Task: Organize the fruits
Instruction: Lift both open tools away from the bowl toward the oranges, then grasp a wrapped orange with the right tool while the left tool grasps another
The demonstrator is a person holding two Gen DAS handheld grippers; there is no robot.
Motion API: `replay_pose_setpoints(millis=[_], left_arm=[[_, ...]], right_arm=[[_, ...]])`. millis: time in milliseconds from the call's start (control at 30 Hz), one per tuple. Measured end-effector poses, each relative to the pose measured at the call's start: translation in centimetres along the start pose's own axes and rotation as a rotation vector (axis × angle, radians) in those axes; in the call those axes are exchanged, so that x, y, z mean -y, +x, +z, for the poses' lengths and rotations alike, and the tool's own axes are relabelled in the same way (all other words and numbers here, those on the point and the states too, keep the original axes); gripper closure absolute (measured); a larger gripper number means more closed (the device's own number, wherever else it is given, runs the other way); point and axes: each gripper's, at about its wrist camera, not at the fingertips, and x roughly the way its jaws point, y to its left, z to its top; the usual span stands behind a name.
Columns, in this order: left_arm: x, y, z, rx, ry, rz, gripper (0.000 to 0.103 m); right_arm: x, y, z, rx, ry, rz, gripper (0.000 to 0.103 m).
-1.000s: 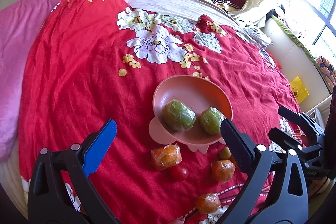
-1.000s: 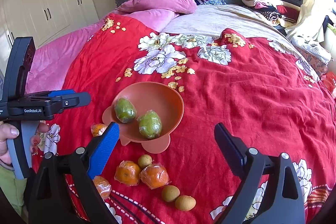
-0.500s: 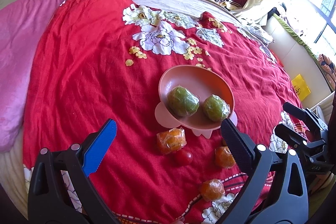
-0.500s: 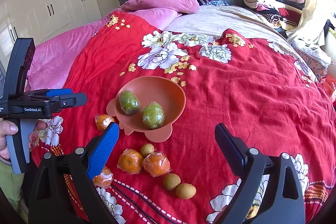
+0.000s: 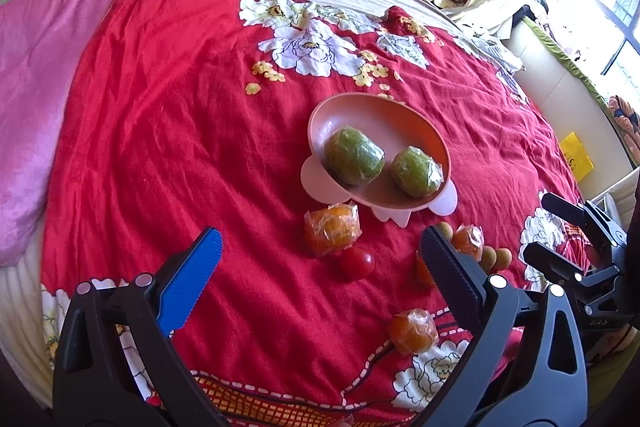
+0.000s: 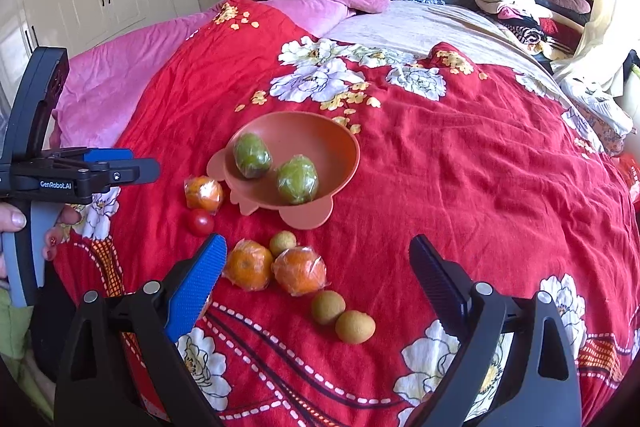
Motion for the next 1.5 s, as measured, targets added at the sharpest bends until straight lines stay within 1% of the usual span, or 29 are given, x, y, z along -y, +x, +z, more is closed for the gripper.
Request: replay_pose_setpoints(millis=[300, 667, 1067, 1133, 1167, 1233, 1333, 1400, 1500], left_arm=[[-0.1, 0.0, -1.3, -0.016, 0.002, 0.013, 0.01], [-0.7, 0.6, -2.4, -0.045, -0.009, 0.031, 0.01], [-1.3, 0.9, -3.2, -0.06, -0.019, 0.021, 0.01], [-1.3, 0.9, -3.3, -0.058, -0.019, 0.016, 0.01], [-1.3, 1.0, -3.3, -0.058, -0.02, 0.013, 0.01], [-1.4, 1.1, -3.4, -0.06, -0.021, 0.01, 0.01], [-1.5, 1.3, -3.2, -0.062, -0.023, 0.001, 0.01], [-1.5, 1.5, -3.1, -0.063, -0.025, -0.003, 0.01], [-1.5, 1.8, -2.8, -0.063, -0.024, -0.012, 0.01]], right_arm=[[-2.3, 0.2, -1.9, -0.039, -0.022, 0.057, 0.011], [-5.7, 1.7, -3.8, -0.104, -0.064, 0.121, 0.011], [-7.8, 3.4, -4.3, -0.14, -0.078, 0.15, 0.012], [-7.9, 3.8, -4.3, -0.147, -0.077, 0.154, 0.016], [-8.0, 4.0, -4.3, -0.153, -0.075, 0.156, 0.02], [-8.1, 4.4, -4.3, -0.161, -0.073, 0.159, 0.022], [-8.4, 4.8, -4.3, -0.167, -0.079, 0.165, 0.028], [-8.4, 5.2, -4.2, -0.172, -0.078, 0.166, 0.036], [-8.6, 5.6, -4.2, -0.179, -0.078, 0.172, 0.043]])
